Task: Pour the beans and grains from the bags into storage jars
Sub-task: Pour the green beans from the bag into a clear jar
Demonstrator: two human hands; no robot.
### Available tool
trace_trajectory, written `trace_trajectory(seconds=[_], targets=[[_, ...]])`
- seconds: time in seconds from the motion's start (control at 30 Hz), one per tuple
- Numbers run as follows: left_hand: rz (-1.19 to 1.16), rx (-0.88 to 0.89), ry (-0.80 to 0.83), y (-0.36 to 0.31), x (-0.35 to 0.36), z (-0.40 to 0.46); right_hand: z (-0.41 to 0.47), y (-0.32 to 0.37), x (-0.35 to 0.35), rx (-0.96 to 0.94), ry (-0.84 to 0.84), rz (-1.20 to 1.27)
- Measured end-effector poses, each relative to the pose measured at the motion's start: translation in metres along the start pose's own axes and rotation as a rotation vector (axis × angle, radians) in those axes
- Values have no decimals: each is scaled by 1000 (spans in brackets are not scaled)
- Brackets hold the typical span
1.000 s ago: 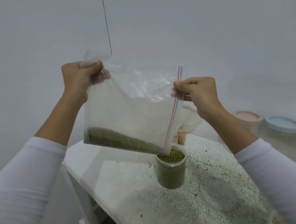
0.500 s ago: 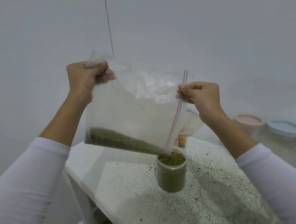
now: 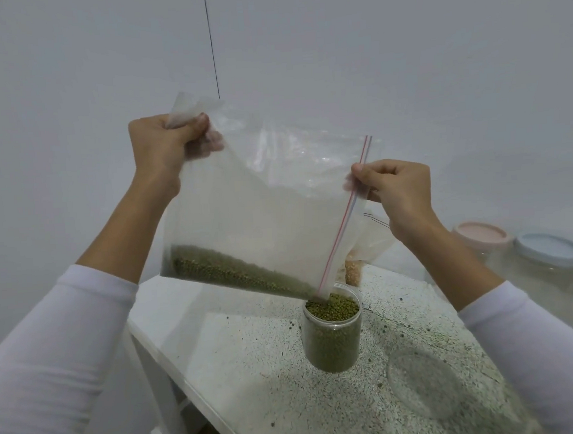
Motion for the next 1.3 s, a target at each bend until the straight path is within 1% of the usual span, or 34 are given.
trace_trajectory(seconds=[0.1,0.2,0.3,0.4,0.5,0.6,0.7,0.77,0.87,0.97,1.1,1.2,1.3], targets=[[-9,-11,7,1,0,0,0,-1,-1,23,10,2],[-17,-8,-5,1,2,-1,2,-4,-3,19,-34,-1],[-5,-7,13,1,4,-2,2,-6,-2,25,-17,-34],[-12,-6,8,-1,4,-2,3,-4,-4,26,-39,8],[-6,-1,20,-1,5,-2,2,-5,-3,26,4,-29],[-20,-10,21,-1,6,-4,1,-6,-4,21,-32,10],[-13,-5,28,0,6,-3,2,-7,-4,23,-18,3],[-16,3,20,-1,6,-2,3,-7,-4,16,-39,18],[11,18,26,0,5,-1,2,-6,-2,16,6,2],[12,17,10,1,4,0,3,-6,-3,11,-41,28],[-2,-5,22,2,6,1,2,-6,0,16,-9,6],[-28,-6,20,1,5,1,3,-6,-2,14,-55,27],[-13,15,43,0,7,1,3,-5,-2,22,-17,4]])
Point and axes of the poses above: each hand's wrist, its own z-axis towards the middle knuckle, its own x-axis out of the palm, y = z × x, the point moved 2 cm from there along z, towards the middle knuckle, and after that the axes turned 1 degree about y, right-handed, at the moved point
